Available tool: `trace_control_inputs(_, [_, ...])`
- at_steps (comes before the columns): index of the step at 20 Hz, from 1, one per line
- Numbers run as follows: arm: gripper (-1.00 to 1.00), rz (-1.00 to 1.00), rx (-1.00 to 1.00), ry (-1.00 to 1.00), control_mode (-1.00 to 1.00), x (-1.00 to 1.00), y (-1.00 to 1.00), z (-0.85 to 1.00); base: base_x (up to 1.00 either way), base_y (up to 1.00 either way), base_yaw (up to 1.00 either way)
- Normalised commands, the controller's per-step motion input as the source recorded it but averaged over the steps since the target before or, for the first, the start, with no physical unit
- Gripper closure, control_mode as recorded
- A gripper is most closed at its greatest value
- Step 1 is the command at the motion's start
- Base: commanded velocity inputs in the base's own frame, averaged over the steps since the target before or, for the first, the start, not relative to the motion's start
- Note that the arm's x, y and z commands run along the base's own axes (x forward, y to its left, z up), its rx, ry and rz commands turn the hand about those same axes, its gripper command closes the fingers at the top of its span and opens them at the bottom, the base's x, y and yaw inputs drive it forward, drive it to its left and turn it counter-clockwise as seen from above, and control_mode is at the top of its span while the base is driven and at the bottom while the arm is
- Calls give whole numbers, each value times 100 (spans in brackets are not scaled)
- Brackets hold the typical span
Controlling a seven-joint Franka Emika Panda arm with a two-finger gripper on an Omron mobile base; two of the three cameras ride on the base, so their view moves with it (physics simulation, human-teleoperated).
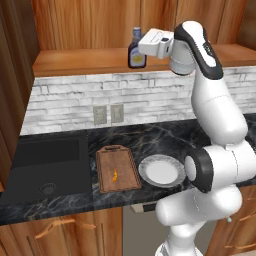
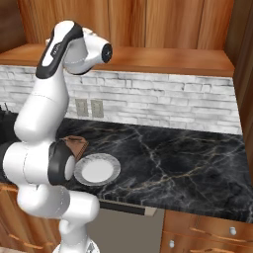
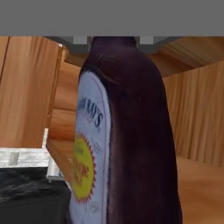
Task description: Pick the shrimp from the plate and place it on the cutting board. Then pick the condiment bottle from the cabinet and place it next to the cutting board.
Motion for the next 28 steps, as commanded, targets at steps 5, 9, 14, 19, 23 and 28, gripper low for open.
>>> trace_control_inputs(5, [100,0,0,0,-100,-52,0,0,0,0,0])
trace_control_inputs(9, [100,0,0,0,-100,-54,0,0,0,0,0])
trace_control_inputs(14, [100,0,0,0,-100,-53,-1,-4,0,0,0])
trace_control_inputs(19, [100,0,0,4,-100,-57,-7,-19,0,0,0])
trace_control_inputs(23, [100,0,0,8,-100,-57,-11,-23,0,0,0])
trace_control_inputs(28, [100,0,0,9,-100,-54,-10,-22,0,0,0])
